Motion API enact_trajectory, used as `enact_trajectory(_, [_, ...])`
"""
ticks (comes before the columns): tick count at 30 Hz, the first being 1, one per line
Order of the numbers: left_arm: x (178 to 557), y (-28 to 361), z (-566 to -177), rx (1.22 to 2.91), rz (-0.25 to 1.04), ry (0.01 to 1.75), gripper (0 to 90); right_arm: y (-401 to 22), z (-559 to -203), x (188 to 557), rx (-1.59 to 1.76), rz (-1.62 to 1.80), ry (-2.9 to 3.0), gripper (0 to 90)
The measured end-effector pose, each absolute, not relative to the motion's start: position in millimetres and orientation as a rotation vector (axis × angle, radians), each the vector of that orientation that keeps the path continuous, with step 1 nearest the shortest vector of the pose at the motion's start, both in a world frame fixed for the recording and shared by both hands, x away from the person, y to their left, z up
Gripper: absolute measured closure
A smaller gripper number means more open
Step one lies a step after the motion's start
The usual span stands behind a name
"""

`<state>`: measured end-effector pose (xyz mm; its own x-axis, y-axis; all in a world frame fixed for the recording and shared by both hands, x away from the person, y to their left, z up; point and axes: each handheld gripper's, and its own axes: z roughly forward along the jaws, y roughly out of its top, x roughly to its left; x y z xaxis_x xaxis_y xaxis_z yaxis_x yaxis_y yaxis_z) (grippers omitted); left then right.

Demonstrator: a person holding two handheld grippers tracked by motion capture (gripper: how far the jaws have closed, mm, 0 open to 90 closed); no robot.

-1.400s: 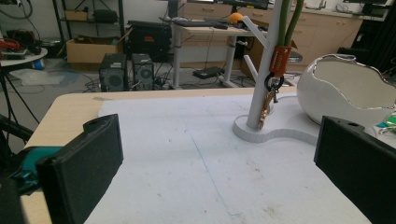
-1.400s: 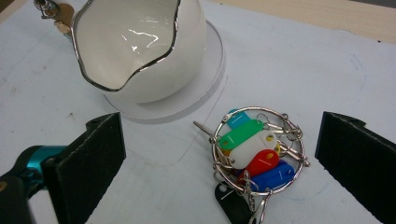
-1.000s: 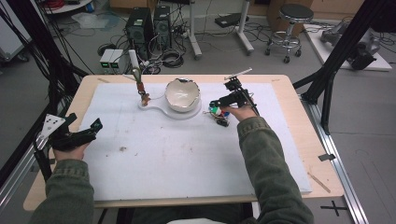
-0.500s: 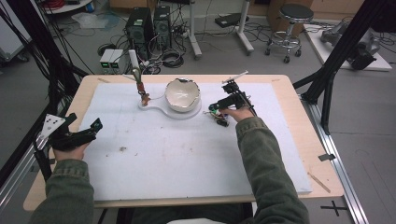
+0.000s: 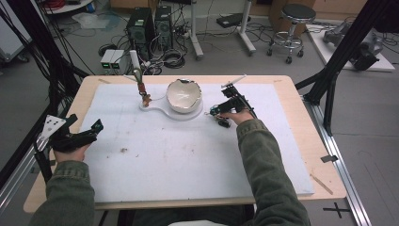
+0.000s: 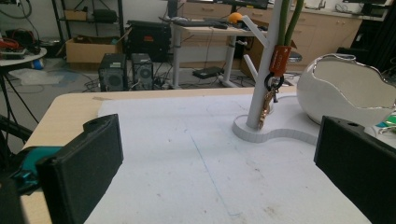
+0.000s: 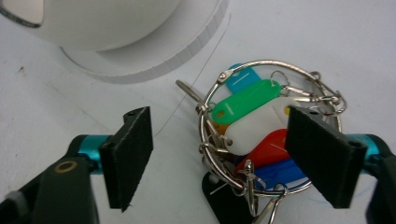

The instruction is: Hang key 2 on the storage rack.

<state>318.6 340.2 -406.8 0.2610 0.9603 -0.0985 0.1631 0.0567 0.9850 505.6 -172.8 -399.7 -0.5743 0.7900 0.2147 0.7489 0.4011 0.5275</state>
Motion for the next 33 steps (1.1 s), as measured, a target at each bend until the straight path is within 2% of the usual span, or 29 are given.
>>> enact_trajectory(16, [319,340,-407,1.377,0.872,1.15,1.7,-165,-408,501,1.296,0.8,2.632,46.6])
enact_trajectory(24, [319,340,-407,1.38,0.872,1.149,1.7,-154,-412,497,1.184,0.674,2.613,50.1])
enact_trajectory(33, [319,340,-407,1.378,0.87,1.148,1.7,-150,-410,495,1.207,0.653,2.554,74.1])
